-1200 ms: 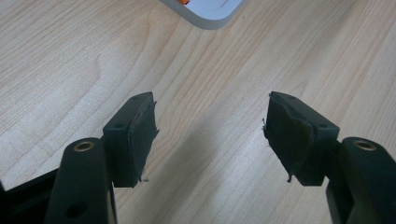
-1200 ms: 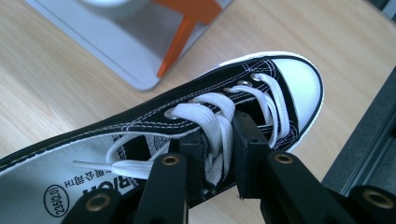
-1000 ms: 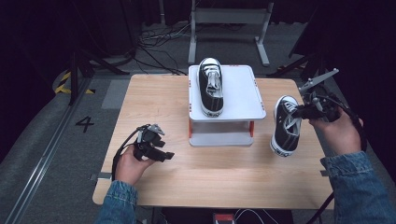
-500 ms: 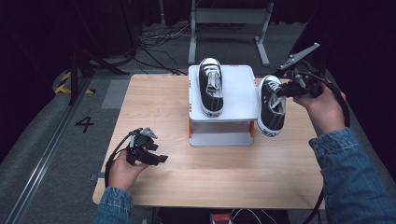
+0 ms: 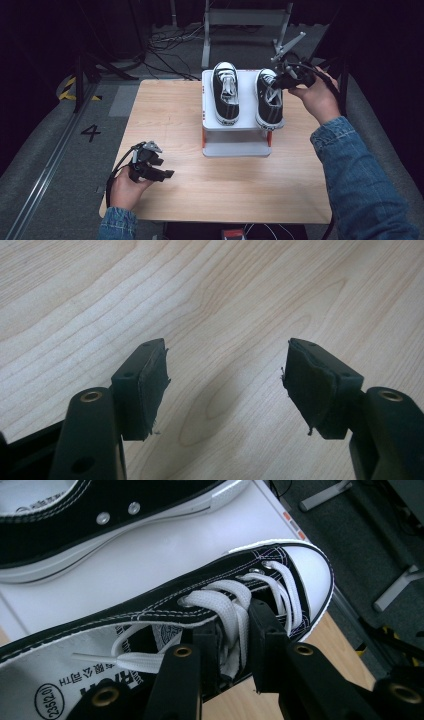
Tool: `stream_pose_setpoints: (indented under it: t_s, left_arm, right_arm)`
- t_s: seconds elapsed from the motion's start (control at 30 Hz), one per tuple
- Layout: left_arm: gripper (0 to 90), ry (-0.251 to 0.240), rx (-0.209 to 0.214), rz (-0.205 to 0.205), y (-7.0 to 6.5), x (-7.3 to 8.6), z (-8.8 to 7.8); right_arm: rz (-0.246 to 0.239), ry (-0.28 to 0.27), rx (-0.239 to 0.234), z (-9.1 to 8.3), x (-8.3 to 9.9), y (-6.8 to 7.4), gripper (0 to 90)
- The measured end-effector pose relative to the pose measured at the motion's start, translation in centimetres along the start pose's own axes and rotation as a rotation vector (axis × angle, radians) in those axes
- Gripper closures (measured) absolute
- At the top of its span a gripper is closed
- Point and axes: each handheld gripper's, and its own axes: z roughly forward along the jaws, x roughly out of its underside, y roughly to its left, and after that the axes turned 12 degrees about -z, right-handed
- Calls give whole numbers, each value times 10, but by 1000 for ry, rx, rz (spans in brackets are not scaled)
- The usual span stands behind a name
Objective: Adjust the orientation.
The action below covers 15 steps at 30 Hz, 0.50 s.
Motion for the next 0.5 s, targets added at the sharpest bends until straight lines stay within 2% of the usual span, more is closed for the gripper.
stream_pose_setpoints:
  t_s: [0.17, 0.3, 0.5]
  left_arm:
    - [346, 2, 2, 0, 1, 0, 0]
    - [346, 5, 6, 5, 1, 0, 1]
    - [346, 7, 10, 4, 2, 0, 1]
  right_arm:
    - [-54, 1, 12, 11, -14, -2, 776]
    - [-77, -6, 22, 21, -26, -3, 776]
    - [-127, -9, 36, 33, -39, 5, 776]
